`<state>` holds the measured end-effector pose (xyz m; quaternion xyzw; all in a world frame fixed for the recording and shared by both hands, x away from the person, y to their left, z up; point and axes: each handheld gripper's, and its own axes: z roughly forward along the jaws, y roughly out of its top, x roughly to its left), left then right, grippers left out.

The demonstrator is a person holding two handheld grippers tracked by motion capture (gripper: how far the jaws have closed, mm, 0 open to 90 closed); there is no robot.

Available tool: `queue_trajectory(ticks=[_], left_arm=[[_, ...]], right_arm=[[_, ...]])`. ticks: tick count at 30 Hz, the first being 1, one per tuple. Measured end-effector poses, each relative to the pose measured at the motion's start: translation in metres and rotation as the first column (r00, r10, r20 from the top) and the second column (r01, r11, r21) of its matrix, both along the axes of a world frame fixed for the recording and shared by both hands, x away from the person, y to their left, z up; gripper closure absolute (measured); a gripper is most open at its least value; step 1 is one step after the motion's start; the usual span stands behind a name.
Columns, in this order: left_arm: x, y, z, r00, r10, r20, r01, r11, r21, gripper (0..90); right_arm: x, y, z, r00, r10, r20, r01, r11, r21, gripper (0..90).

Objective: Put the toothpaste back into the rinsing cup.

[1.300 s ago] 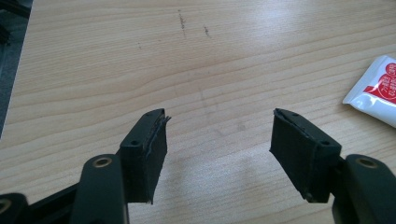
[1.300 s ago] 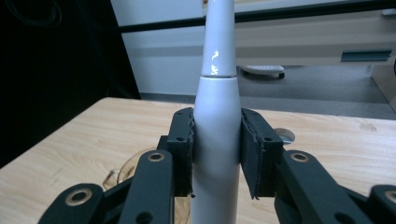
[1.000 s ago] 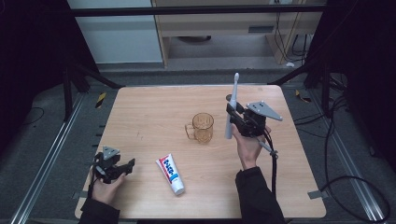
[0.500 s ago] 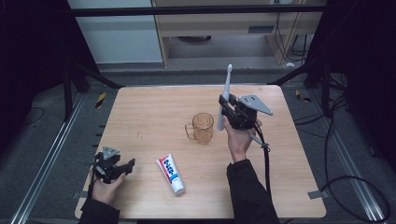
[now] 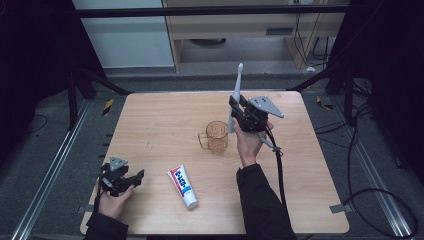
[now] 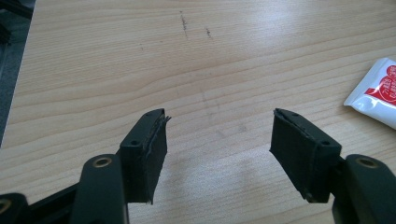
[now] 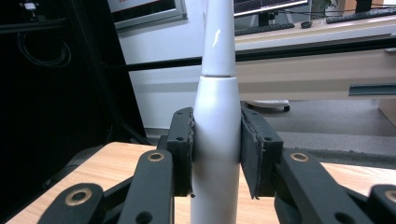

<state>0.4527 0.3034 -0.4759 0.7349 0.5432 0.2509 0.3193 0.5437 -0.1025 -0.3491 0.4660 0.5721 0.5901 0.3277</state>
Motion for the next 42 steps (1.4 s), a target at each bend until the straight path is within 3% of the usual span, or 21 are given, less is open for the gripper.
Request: queue_trajectory(ticks=[17, 33, 42], left_arm=[[0.0, 0.001, 0.0, 1.0, 0.002, 0.0, -0.002, 1.0, -0.006, 35.3], [0.0, 0.001, 0.0, 1.0, 0.001, 0.001, -0.001, 1.0, -0.005, 35.3], [0.0, 0.001, 0.0, 1.0, 0.001, 0.002, -0.001, 1.0, -0.004, 35.3]], right_arm=[[0.019, 0.014, -0.005, 0.9997, 0.021, 0.011, -0.021, 1.0, 0.003, 67.1], [0.03, 0.025, -0.026, 0.9989, 0.039, -0.026, -0.04, 0.998, -0.046, 67.1], [0.03, 0.027, -0.038, 0.9968, 0.057, -0.056, -0.059, 0.997, -0.044, 67.1]])
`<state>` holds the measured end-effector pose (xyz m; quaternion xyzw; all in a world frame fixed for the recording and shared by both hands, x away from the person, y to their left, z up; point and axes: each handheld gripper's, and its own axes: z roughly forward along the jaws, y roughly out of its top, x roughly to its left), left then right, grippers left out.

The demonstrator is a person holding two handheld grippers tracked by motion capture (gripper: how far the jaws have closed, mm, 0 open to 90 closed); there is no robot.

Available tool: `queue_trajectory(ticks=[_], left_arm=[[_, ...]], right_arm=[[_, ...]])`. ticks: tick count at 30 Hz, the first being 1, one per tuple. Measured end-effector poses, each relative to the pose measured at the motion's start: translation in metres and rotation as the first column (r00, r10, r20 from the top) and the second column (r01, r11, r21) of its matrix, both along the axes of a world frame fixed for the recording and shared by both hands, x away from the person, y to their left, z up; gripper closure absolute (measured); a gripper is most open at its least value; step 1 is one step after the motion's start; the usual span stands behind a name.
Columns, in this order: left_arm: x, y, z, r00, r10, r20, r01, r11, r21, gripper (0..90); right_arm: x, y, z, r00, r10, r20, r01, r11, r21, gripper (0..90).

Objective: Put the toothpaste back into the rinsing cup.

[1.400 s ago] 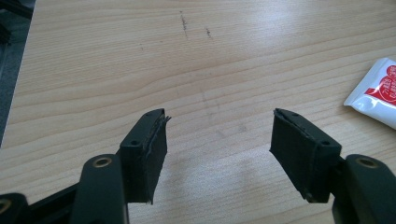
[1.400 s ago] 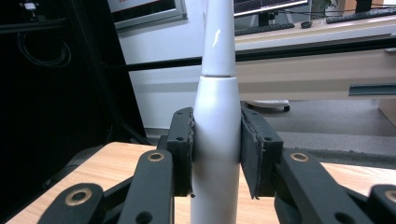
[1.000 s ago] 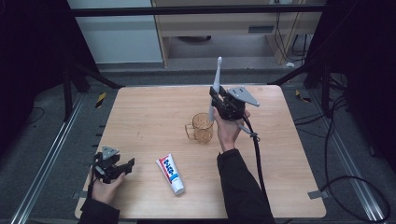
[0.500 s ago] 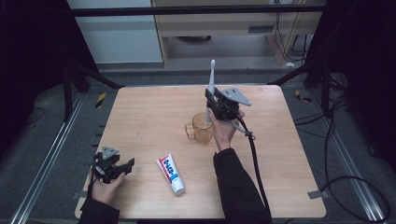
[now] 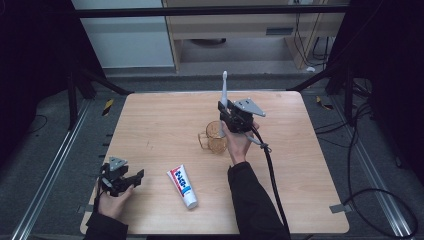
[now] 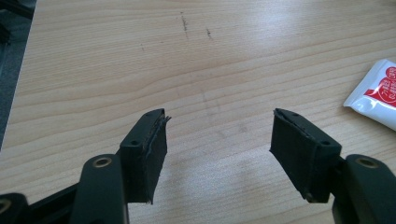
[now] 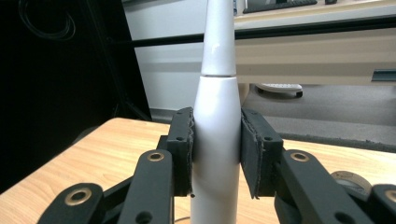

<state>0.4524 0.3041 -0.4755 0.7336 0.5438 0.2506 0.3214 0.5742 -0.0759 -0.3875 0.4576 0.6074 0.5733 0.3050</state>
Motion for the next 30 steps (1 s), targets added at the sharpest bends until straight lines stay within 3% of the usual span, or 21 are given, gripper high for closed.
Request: queue_trajectory(ticks=[10, 24, 30], left_arm=[[0.0, 0.0, 0.0, 1.0, -0.001, -0.001, 0.001, 1.0, 0.003, 35.3], [0.0, -0.001, -0.001, 1.0, -0.002, -0.003, 0.002, 1.0, 0.005, 35.3], [0.0, 0.0, -0.001, 1.0, 0.0, -0.003, 0.0, 1.0, 0.003, 35.3]], right_arm=[[-0.001, 0.002, -0.012, 0.9996, 0.016, -0.025, -0.018, 0.999, -0.045, 67.1], [-0.004, 0.003, -0.024, 0.9977, 0.026, -0.062, -0.03, 0.998, -0.06, 67.0], [-0.005, 0.006, -0.029, 0.9971, 0.032, -0.07, -0.038, 0.994, -0.1, 66.9]])
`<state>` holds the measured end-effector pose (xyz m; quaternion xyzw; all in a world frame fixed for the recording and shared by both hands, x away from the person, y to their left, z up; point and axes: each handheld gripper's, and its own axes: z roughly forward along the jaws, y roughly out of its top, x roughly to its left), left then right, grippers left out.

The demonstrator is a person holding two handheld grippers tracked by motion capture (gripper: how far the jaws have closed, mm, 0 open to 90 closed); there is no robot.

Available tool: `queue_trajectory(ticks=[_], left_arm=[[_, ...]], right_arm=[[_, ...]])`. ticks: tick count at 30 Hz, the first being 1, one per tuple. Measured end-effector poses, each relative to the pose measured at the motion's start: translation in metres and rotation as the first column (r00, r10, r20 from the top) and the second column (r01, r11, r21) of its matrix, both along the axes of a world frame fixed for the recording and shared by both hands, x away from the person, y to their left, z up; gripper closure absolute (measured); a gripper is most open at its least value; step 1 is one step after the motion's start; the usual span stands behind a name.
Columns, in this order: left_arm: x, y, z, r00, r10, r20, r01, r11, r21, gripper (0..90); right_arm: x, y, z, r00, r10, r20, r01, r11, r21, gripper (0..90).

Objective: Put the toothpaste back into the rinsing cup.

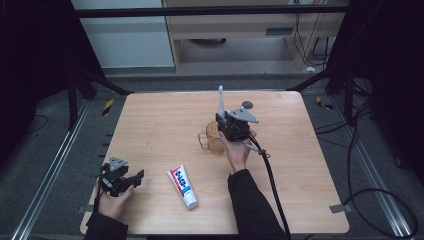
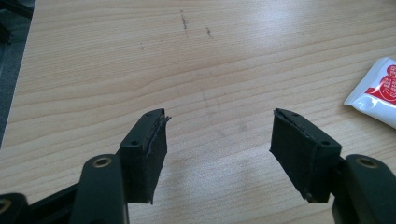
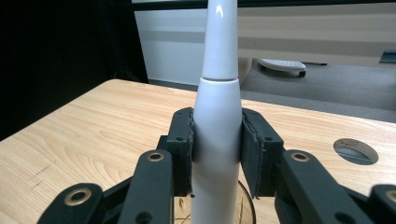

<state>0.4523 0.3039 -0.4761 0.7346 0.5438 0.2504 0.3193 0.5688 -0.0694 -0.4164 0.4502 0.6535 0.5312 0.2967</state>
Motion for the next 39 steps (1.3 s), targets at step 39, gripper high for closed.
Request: queue_trajectory(ticks=[39], left_arm=[[0.0, -0.002, -0.001, 1.0, -0.004, -0.004, 0.004, 1.0, 0.006, 35.0]], right_arm=[[-0.01, -0.008, -0.02, 0.9976, 0.026, -0.064, -0.03, 0.998, -0.062, 66.8]])
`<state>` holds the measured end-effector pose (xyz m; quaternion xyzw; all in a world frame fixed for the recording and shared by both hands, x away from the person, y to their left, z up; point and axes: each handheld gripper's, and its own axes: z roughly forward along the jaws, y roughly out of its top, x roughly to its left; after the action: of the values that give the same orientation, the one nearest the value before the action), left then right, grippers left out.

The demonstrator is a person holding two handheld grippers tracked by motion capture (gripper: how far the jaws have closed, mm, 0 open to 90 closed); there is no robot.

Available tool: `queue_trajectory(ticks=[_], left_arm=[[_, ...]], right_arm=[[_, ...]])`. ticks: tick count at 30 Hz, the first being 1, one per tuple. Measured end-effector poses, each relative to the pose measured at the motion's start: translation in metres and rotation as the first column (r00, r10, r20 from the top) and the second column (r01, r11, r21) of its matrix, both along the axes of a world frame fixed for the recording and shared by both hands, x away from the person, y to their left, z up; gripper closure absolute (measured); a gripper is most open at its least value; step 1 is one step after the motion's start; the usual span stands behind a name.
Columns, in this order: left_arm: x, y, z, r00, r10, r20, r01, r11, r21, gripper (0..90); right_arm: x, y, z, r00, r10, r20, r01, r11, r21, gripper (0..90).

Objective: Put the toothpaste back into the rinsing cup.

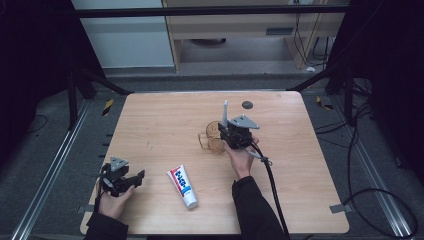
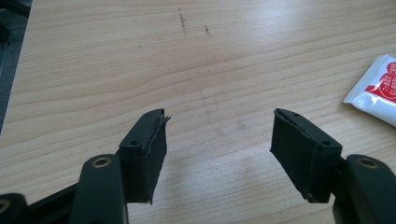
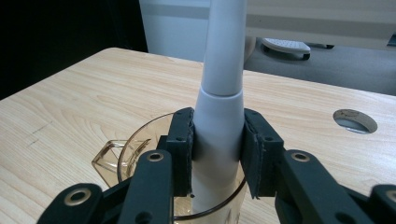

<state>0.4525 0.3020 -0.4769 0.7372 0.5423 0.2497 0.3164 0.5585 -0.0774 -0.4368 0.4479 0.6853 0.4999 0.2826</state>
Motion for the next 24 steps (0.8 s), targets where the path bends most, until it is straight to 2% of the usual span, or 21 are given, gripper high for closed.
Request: queue_trajectory(ticks=[15, 24], left_arm=[[-0.0003, 0.0002, 0.0003, 1.0, 0.002, 0.001, -0.002, 1.0, -0.001, 34.8], [-0.0005, -0.0002, 0.0007, 1.0, 0.0, 0.002, 0.0, 1.0, 0.001, 34.7]], right_arm=[[-0.003, 0.002, 0.001, 0.9998, 0.019, -0.005, -0.019, 1.0, -0.016, 66.1], [-0.0048, 0.002, 0.0023, 0.9994, 0.033, -0.014, -0.033, 0.999, -0.008, 65.3]])
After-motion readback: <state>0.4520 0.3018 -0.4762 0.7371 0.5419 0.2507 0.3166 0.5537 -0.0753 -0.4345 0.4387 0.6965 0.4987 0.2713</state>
